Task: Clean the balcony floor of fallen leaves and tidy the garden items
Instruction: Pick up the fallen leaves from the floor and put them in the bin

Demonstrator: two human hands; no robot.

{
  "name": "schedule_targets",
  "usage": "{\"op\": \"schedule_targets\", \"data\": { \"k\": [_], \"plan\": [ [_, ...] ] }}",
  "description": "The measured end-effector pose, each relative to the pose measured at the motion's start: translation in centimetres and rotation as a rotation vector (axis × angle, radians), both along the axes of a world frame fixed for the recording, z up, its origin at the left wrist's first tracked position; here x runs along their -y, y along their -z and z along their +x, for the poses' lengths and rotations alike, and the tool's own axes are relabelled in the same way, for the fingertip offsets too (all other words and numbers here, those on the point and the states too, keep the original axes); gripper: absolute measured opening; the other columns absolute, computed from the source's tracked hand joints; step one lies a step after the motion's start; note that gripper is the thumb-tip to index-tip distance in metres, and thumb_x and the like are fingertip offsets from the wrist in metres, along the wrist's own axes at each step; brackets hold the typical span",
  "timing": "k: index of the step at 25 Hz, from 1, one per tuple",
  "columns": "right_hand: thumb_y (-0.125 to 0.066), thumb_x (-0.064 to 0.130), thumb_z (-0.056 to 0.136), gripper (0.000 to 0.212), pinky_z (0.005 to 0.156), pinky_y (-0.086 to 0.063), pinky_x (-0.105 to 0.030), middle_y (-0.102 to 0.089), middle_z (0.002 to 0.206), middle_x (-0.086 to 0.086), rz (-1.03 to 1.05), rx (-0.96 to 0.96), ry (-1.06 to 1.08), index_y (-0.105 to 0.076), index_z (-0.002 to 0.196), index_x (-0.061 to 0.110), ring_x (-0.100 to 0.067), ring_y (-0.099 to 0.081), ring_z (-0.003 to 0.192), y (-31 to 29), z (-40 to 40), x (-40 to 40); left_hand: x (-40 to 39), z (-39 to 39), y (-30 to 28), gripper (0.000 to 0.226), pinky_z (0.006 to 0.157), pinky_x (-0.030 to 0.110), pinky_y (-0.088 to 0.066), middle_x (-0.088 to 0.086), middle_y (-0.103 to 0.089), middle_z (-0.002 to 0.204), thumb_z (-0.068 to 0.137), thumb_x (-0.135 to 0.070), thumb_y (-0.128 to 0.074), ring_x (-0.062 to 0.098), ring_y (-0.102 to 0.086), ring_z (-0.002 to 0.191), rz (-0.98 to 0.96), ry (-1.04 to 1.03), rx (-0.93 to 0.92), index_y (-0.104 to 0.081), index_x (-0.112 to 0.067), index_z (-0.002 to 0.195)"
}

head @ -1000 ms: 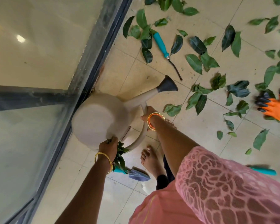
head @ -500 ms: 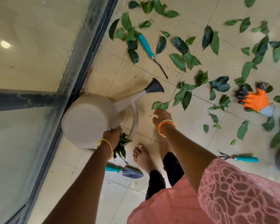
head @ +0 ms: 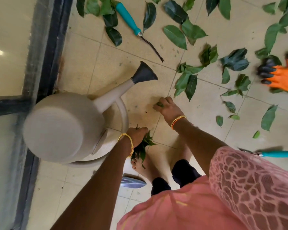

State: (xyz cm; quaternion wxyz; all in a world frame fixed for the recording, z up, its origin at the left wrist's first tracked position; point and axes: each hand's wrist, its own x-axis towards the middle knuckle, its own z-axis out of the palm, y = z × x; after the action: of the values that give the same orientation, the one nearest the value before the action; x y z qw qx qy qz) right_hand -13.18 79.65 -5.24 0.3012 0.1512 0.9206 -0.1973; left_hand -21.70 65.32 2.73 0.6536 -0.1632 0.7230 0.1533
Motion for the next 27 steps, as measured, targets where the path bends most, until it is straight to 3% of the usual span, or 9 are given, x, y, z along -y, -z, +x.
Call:
{"op": "schedule_targets", "data": {
  "k": [3,6,9,14,17,21,24,25,27],
  "plan": [
    [-0.043,0.003,0.095,0.038,0.098,-0.041,-0.038,-0.049,0.129,-0.017,-0.049,-0.01,0.091,-0.052,0.132,0.007,-0.034,-0.044,0.12,-0.3,1.1,-2.1,-1.4,0.5,-0.6,0.023,0.073,0.031,-0.047,0.008,-0.056,0.075,0.09,-0.028,-0.054,0.02,-0.053,0.071,-0.022,-0.07,-0.071,-0.058,-0.008,0.079],
    [-0.053,0.01,0.093,0.028,0.094,-0.043,-0.03,-0.063,0.116,-0.013,-0.218,0.01,0.515,-0.064,0.119,0.009,-0.029,-0.057,0.106,-2.9,1.9,-3.3,-3.5,1.1,-1.9,0.019,0.089,0.041,-0.051,0.017,-0.061,0.09,0.092,-0.024,-0.052,0.031,-0.059,0.086,-0.003,-0.125,-0.111,-0.057,-0.006,0.089],
    [-0.059,0.011,0.09,0.025,0.08,-0.042,-0.021,-0.068,0.108,-0.008,-0.42,0.064,0.793,-0.069,0.113,0.013,-0.017,-0.058,0.091,-7.6,2.2,-4.3,-6.5,1.8,-4.2,0.018,0.091,0.044,-0.048,0.02,-0.06,0.101,0.095,-0.02,-0.047,0.032,-0.057,0.094,0.035,-0.099,-0.171,-0.056,-0.004,0.098],
    [-0.048,0.003,0.09,0.029,0.078,-0.038,-0.024,-0.061,0.11,-0.014,-0.447,0.099,0.571,-0.063,0.114,0.007,-0.028,-0.056,0.1,-13.5,1.5,-4.4,-11.8,2.7,-8.0,0.052,0.087,0.036,-0.045,0.02,-0.061,0.113,0.098,-0.044,-0.043,0.035,-0.058,0.103,0.055,-0.087,-0.213,-0.059,0.001,0.118],
    [-0.045,-0.001,0.087,0.033,0.072,-0.036,-0.023,-0.06,0.102,-0.013,-0.541,0.153,0.656,-0.063,0.113,0.008,-0.027,-0.055,0.094,-15.5,1.2,-6.5,-14.1,2.5,-9.4,0.053,0.094,0.036,-0.045,0.021,-0.059,0.122,0.097,-0.043,-0.044,0.034,-0.057,0.107,0.038,-0.113,-0.221,-0.057,0.0,0.124],
    [-0.047,0.001,0.089,0.029,0.064,-0.047,-0.028,-0.062,0.097,-0.013,-0.524,0.132,0.862,-0.056,0.115,0.011,-0.027,-0.059,0.083,-16.5,0.3,-10.0,-16.6,2.0,-10.9,0.043,0.08,0.028,-0.041,0.015,-0.059,0.111,0.097,-0.036,-0.049,0.023,-0.052,0.093,0.056,-0.175,-0.2,-0.057,-0.003,0.122],
    [-0.055,0.011,0.089,0.006,0.057,-0.042,-0.024,-0.057,0.089,-0.008,-0.476,0.15,0.989,-0.057,0.094,0.013,-0.023,-0.056,0.079,-16.0,-1.3,-11.8,-18.1,1.4,-10.7,0.069,0.094,0.034,-0.045,0.013,-0.061,0.117,0.082,-0.061,-0.054,0.028,-0.056,0.107,0.071,-0.2,-0.257,-0.059,-0.005,0.121],
    [-0.057,0.014,0.088,0.002,0.057,-0.041,-0.023,-0.056,0.087,-0.006,-0.441,0.159,0.99,-0.057,0.088,0.015,-0.022,-0.056,0.08,-15.5,-1.8,-12.5,-18.3,1.2,-10.0,0.073,0.099,0.037,-0.044,0.01,-0.062,0.116,0.075,-0.069,-0.056,0.028,-0.056,0.109,0.073,-0.21,-0.289,-0.062,-0.008,0.115],
    [-0.057,0.015,0.087,0.003,0.065,-0.045,-0.025,-0.057,0.086,-0.006,-0.448,0.206,0.896,-0.057,0.084,0.017,-0.021,-0.055,0.08,-14.2,-2.8,-13.7,-19.1,0.4,-8.8,0.045,0.097,0.039,-0.046,0.008,-0.064,0.101,0.079,-0.059,-0.063,0.027,-0.058,0.099,0.076,-0.203,-0.32,-0.065,-0.015,0.088]
  ]
}}
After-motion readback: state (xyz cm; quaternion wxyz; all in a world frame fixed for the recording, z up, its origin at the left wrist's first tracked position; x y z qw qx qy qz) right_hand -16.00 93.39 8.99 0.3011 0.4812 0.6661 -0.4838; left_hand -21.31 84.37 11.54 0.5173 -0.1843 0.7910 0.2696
